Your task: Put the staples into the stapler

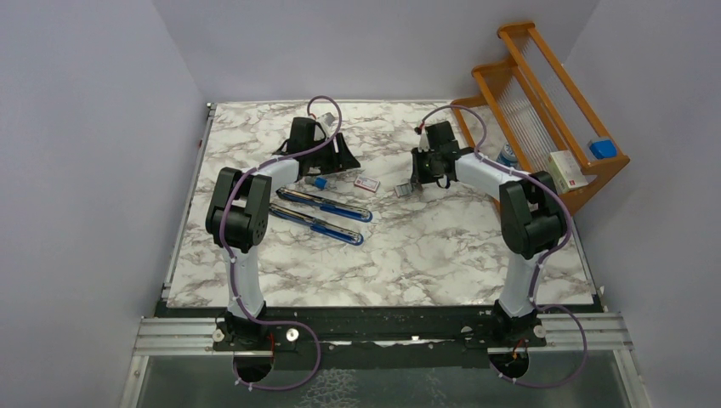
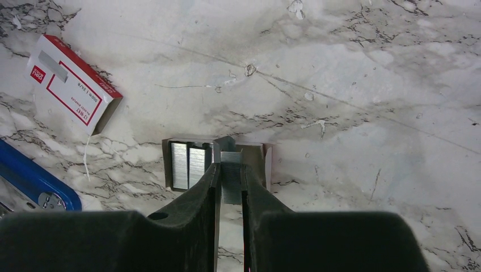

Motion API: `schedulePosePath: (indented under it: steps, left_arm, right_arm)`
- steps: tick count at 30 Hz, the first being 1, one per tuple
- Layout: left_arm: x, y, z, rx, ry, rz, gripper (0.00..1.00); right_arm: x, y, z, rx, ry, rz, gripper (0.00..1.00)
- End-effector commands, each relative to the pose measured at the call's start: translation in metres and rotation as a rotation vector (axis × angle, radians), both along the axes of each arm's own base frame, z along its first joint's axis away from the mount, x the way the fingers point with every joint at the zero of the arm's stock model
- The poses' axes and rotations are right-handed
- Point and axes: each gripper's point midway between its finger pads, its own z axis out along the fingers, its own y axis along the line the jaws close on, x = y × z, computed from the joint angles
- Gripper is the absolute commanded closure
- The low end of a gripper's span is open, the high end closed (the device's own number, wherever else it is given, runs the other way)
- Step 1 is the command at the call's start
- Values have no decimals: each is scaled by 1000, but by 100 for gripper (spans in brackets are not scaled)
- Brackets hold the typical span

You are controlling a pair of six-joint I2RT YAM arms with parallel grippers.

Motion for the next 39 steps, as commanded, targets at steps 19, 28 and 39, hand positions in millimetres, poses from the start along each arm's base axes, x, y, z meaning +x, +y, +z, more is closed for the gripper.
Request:
schedulePosePath:
  steps: [19, 28, 39]
  left_arm:
    - [6, -2, 20, -29, -43, -13, 40]
    - [7, -1, 23, -21, -54, -11, 40]
    - [7, -1, 23, -22, -52, -11, 40]
  right_arm:
    - [-18, 4, 32, -17, -47, 50, 82]
    - [-80, 25, 29, -43, -9, 163, 82]
    - [-168, 83, -2, -56, 64, 393, 81]
